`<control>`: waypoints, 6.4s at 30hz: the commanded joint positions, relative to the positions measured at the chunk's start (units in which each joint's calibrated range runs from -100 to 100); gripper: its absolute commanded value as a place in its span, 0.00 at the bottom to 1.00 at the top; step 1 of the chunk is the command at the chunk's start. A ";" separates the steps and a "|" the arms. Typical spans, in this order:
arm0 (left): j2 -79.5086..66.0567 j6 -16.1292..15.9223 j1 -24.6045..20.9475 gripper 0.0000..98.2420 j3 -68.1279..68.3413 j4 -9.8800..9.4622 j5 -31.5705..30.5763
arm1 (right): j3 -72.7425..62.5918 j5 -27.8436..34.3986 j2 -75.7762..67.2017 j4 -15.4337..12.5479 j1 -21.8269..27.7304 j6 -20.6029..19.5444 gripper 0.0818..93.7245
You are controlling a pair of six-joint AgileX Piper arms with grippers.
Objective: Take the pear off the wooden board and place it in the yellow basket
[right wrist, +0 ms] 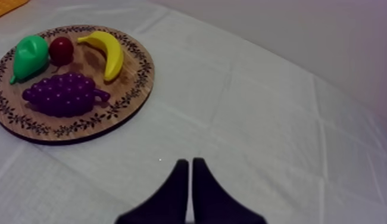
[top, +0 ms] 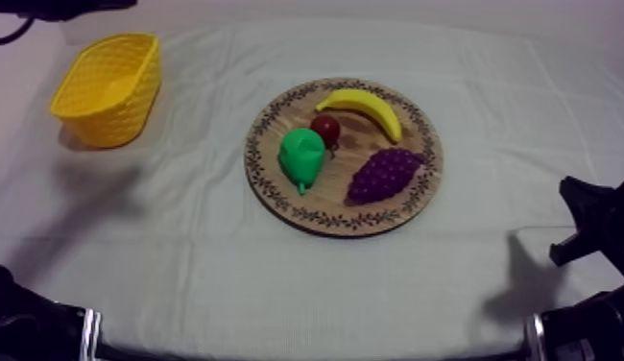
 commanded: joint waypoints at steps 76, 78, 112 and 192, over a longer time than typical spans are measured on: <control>65.95 4.29 6.77 0.98 -31.16 8.94 13.16 | -0.01 0.00 -0.01 0.00 0.03 0.00 0.00; 67.11 3.98 6.84 0.98 -32.42 9.08 14.22 | -0.01 0.00 -0.01 0.00 0.03 0.00 0.00; 73.78 2.00 6.72 0.58 -38.97 10.60 19.36 | -0.01 0.00 -0.01 0.00 0.03 0.00 0.00; 60.57 -0.92 -22.24 0.64 -33.89 -6.07 12.93 | -0.01 0.00 -0.01 0.00 0.03 0.00 0.00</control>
